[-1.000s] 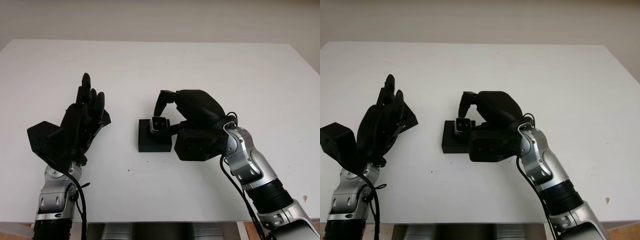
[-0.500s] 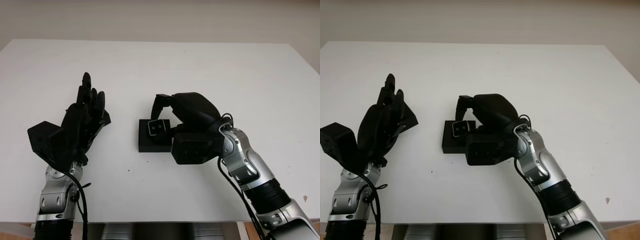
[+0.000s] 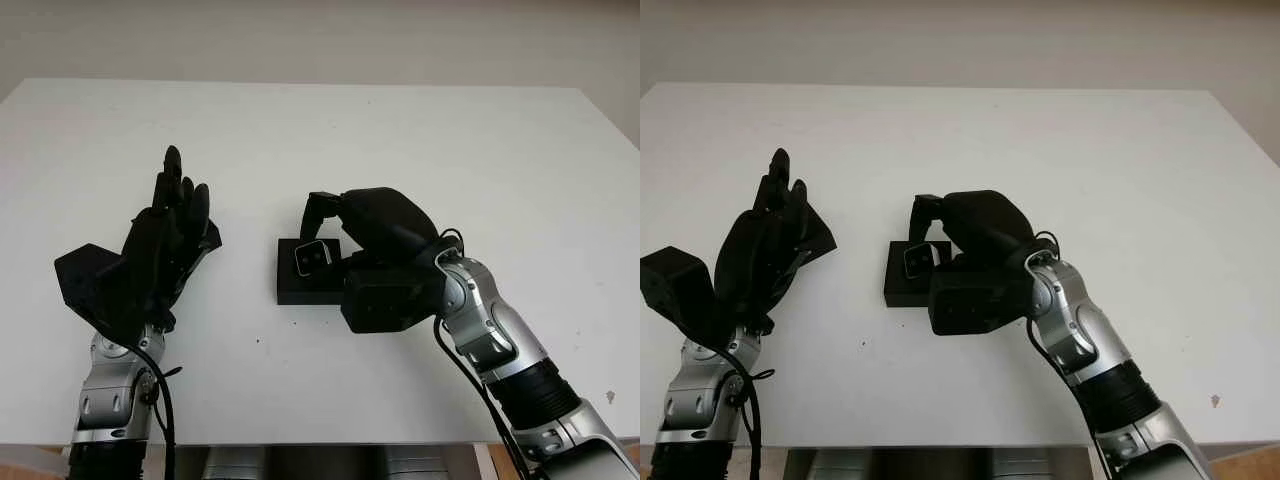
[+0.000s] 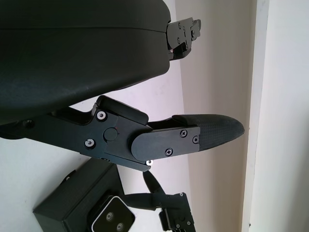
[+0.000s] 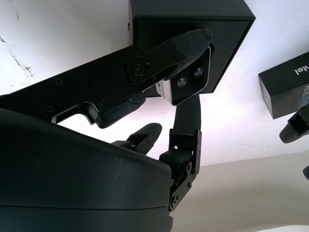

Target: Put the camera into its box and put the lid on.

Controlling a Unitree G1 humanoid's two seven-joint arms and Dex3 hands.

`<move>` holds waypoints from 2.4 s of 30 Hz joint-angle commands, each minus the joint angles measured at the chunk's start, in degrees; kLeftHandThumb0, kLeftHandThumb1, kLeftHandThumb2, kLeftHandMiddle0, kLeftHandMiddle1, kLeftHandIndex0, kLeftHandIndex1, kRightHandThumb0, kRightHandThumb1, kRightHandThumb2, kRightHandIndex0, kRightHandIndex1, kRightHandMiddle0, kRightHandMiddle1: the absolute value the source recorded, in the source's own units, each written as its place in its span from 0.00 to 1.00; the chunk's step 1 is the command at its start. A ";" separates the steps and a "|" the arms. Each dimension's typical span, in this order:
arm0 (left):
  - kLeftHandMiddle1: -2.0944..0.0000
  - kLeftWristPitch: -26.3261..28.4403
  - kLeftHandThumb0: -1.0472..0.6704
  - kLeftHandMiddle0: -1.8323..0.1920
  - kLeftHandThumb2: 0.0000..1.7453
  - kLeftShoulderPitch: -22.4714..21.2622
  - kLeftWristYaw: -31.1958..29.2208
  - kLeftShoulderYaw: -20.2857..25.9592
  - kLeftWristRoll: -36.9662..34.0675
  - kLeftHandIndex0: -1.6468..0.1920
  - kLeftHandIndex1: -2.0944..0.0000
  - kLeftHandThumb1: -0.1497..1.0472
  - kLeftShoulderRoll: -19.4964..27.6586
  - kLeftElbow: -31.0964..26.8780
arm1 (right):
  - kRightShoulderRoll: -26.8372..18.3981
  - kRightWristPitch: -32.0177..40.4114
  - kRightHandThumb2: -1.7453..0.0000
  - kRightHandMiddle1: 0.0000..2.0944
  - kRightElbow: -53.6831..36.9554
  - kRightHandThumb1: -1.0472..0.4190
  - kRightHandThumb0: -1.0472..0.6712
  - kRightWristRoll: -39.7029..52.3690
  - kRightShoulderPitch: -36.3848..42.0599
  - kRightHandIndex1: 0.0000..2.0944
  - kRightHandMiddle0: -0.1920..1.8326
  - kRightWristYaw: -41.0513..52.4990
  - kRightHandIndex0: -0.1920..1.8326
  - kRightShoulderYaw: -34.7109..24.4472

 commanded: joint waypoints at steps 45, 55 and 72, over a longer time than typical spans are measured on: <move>1.00 -0.33 0.15 1.00 0.29 0.21 0.19 0.25 0.41 1.00 1.00 1.00 0.44 -0.93 | 4.63 3.46 0.97 0.82 7.36 0.04 0.35 15.79 -1.26 0.10 0.29 1.41 0.32 -4.40; 1.00 -0.92 0.15 1.00 0.28 -0.05 -0.23 0.85 -0.08 1.00 1.00 1.00 0.74 -0.13 | 6.36 1.39 0.97 0.83 11.86 0.05 0.36 17.81 -1.41 0.09 0.29 -1.15 0.32 -5.03; 1.00 -1.54 0.15 1.00 0.30 0.13 -1.06 0.51 0.31 1.00 1.00 1.00 1.38 0.35 | 8.49 -0.01 0.97 0.82 13.68 0.04 0.36 14.98 0.24 0.10 0.28 -9.87 0.32 -4.25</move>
